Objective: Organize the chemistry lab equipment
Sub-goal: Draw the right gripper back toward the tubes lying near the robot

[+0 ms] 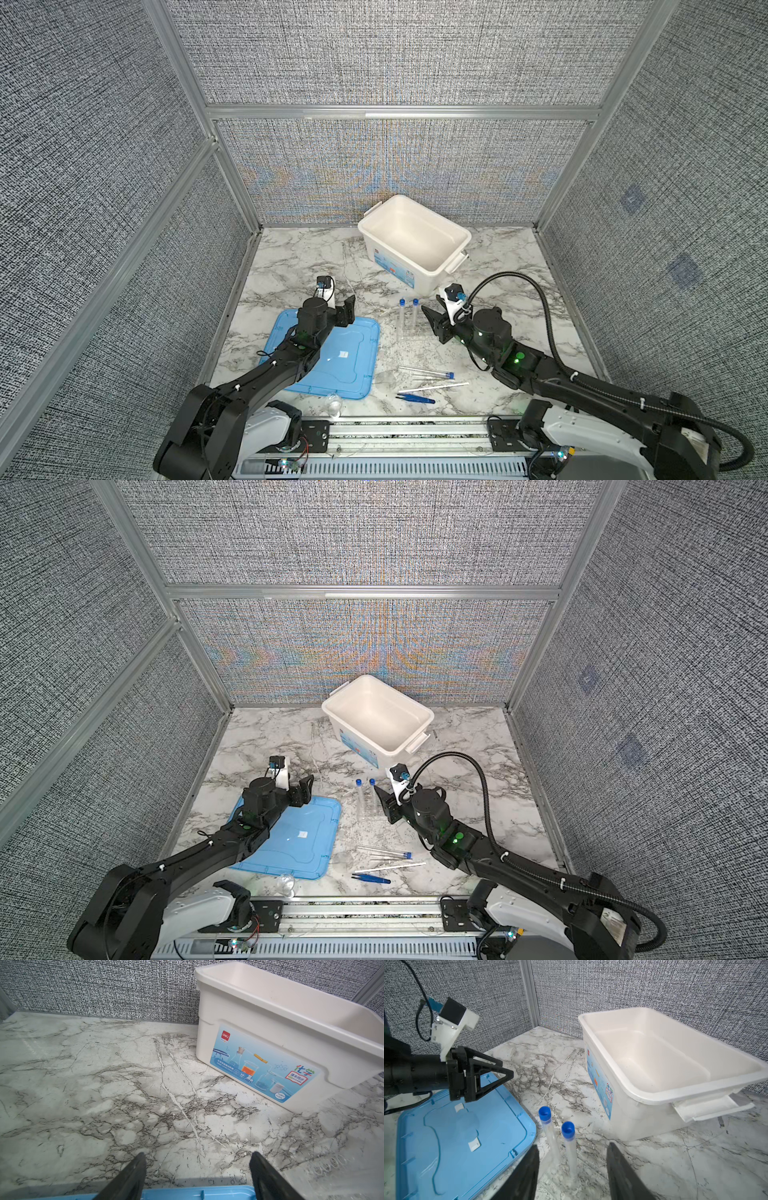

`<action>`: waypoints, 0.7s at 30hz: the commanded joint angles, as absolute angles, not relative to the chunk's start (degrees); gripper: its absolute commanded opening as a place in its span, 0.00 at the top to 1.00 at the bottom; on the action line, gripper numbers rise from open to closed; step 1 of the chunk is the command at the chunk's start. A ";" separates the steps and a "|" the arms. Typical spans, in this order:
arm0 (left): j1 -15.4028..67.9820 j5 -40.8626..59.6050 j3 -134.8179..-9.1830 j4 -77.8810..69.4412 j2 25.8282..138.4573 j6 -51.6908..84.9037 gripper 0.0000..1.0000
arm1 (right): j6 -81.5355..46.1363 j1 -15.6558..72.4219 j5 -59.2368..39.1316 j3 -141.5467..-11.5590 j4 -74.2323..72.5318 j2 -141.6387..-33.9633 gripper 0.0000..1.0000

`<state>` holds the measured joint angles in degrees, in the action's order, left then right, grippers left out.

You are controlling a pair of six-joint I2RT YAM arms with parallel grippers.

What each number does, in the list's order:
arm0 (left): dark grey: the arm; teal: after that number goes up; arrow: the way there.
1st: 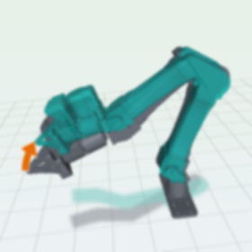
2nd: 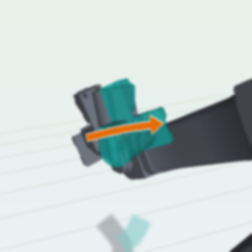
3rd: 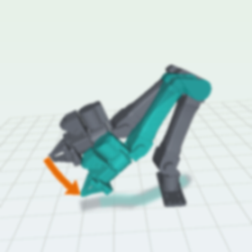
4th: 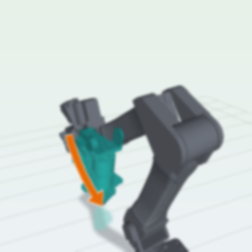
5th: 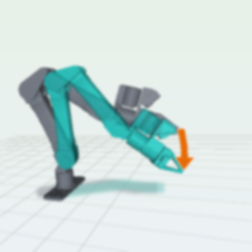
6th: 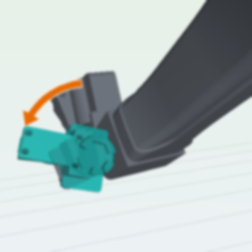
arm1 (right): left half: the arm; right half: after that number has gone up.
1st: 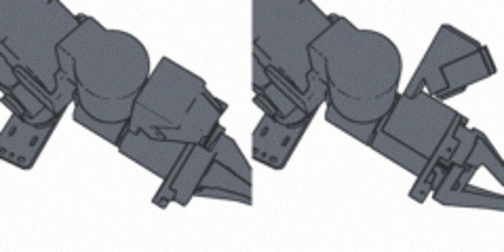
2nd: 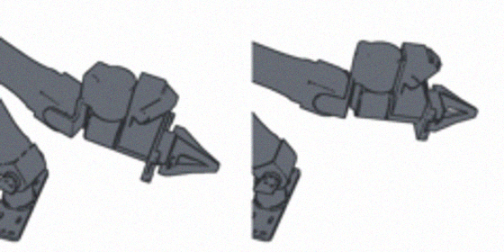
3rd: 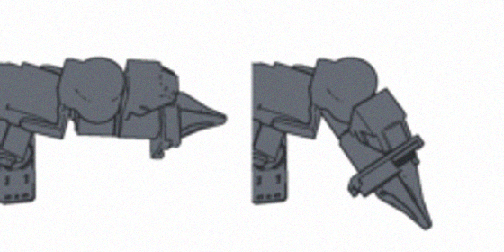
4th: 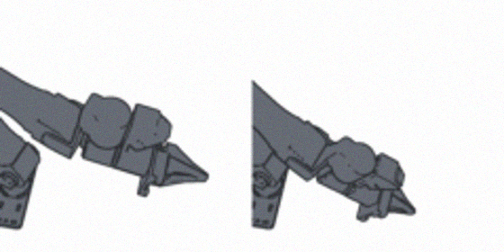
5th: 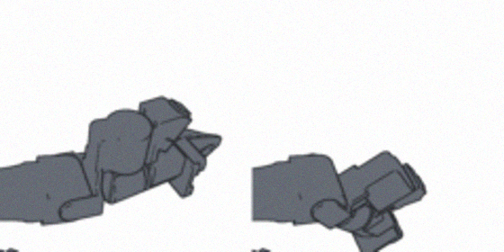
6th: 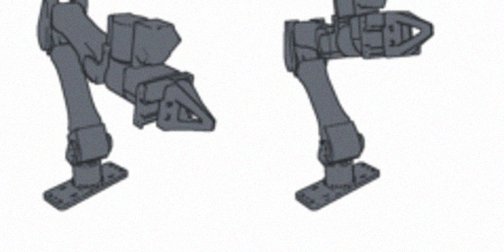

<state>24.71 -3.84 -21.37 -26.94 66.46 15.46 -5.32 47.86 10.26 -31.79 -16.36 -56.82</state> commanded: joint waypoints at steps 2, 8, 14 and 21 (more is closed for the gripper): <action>24.76 -1.10 -22.32 -27.62 67.03 15.37 0.21 | -5.10 45.82 -2.62 -36.00 -2.04 -56.65 0.42; 24.79 0.17 -22.85 -26.63 66.45 15.14 0.21 | -11.76 44.93 -1.39 -37.66 14.92 -51.23 0.35; 24.85 0.20 -22.99 -26.19 66.39 15.33 0.21 | -45.54 43.44 6.70 -42.27 40.45 -50.64 0.37; 24.83 1.50 -23.39 -25.73 66.27 15.65 0.21 | -39.76 42.97 -7.32 -42.02 43.78 -55.85 0.37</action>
